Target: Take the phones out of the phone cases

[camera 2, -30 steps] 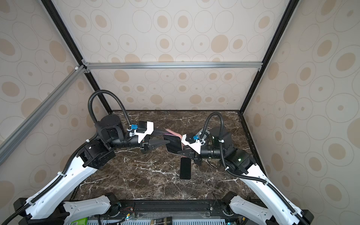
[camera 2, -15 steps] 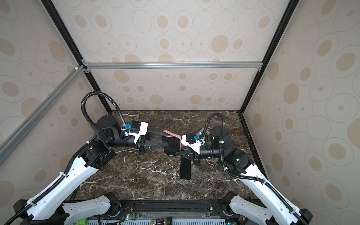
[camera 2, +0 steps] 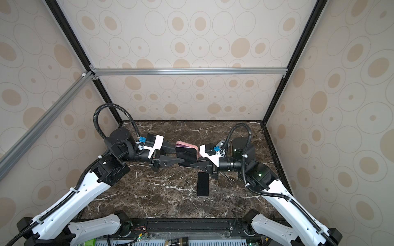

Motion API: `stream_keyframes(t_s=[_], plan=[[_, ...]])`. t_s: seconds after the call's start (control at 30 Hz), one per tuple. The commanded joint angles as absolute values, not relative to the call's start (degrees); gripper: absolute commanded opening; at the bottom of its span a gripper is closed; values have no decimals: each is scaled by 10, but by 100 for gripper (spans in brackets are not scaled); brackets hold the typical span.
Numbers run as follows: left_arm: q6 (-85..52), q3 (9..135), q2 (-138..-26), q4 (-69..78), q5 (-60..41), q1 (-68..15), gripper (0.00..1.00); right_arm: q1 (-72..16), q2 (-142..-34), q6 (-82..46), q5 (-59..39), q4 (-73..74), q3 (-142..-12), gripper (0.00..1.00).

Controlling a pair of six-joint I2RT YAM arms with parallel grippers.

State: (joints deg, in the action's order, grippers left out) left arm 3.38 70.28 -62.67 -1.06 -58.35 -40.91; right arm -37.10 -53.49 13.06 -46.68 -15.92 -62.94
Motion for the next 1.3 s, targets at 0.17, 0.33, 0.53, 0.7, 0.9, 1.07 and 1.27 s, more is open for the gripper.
stream_keyframes(t_s=[0.17, 0.33, 0.53, 0.7, 0.9, 1.07, 1.27], plan=[[52, 706, -643, -95, -619, -414, 22, -372, -519, 122, -489, -36, -656, 0], [93, 745, -645, -145, -578, -411, 7, -372, -527, 125, -488, -68, -654, 0], [105, 768, -645, -161, -534, -407, 0, -372, -526, 124, -474, -89, -643, 3], [128, 758, -628, -162, -446, -402, 0, -372, -517, 114, -446, -97, -621, 23], [152, 751, -626, -178, -378, -397, 0, -372, -481, 68, -341, -88, -596, 58], [189, 722, -608, -172, -357, -397, 0, -372, -468, 19, -242, -131, -624, 59], [237, 694, -594, -178, -356, -397, 0, -372, -523, 21, -182, -297, -740, 64]])
